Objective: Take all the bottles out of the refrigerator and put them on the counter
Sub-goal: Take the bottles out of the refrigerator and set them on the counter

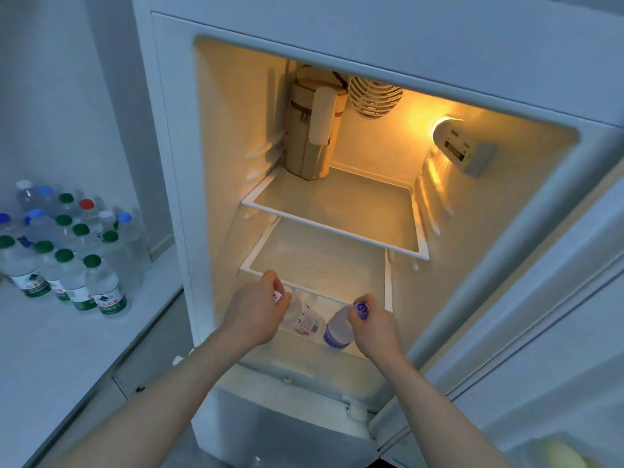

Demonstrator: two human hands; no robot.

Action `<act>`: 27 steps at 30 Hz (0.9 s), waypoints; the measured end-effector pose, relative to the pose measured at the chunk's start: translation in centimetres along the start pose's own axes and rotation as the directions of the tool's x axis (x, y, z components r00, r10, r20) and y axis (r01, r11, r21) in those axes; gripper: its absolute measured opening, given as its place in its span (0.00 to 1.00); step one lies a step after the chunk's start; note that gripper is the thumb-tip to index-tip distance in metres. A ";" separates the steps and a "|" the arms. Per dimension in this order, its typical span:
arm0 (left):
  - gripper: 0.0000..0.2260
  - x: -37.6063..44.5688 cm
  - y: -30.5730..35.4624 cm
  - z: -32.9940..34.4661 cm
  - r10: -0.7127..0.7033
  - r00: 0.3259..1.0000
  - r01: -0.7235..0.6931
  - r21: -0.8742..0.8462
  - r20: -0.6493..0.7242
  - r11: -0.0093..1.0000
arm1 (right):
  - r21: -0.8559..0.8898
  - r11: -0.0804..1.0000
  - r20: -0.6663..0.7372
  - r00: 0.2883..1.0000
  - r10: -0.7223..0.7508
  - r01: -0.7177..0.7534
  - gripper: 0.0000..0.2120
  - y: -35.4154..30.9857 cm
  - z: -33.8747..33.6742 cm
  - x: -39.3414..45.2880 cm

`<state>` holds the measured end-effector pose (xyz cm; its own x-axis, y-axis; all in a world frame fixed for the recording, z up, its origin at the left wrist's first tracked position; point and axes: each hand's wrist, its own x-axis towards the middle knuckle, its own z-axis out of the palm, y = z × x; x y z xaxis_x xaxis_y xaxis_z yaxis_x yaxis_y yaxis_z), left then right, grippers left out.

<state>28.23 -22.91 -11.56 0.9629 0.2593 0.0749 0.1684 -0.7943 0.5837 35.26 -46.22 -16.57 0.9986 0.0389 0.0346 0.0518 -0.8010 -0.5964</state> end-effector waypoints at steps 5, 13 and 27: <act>0.05 -3.6 2.9 -0.5 -0.071 0.978 0.052 -0.099 -0.194 0.994 | 0.213 0.960 -0.092 0.982 -0.165 0.181 0.01 -1.2 -3.6 -1.8; 0.07 -11.5 5.6 -3.2 -0.162 0.854 0.128 -0.102 -0.495 0.986 | 0.475 0.782 -0.212 0.915 -0.342 0.402 0.06 -6.4 -6.9 -5.3; 0.11 -26.1 -5.7 -12.2 -0.379 0.731 0.495 0.058 -0.567 0.867 | 0.615 0.648 0.179 0.720 -0.670 0.450 0.04 -19.9 1.1 -15.0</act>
<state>-0.44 -18.43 -7.03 0.5204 0.8025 0.2919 0.6351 -0.5922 0.4959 19.23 -30.23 -6.15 0.6853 0.6718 0.2811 0.4856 -0.1340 -0.8638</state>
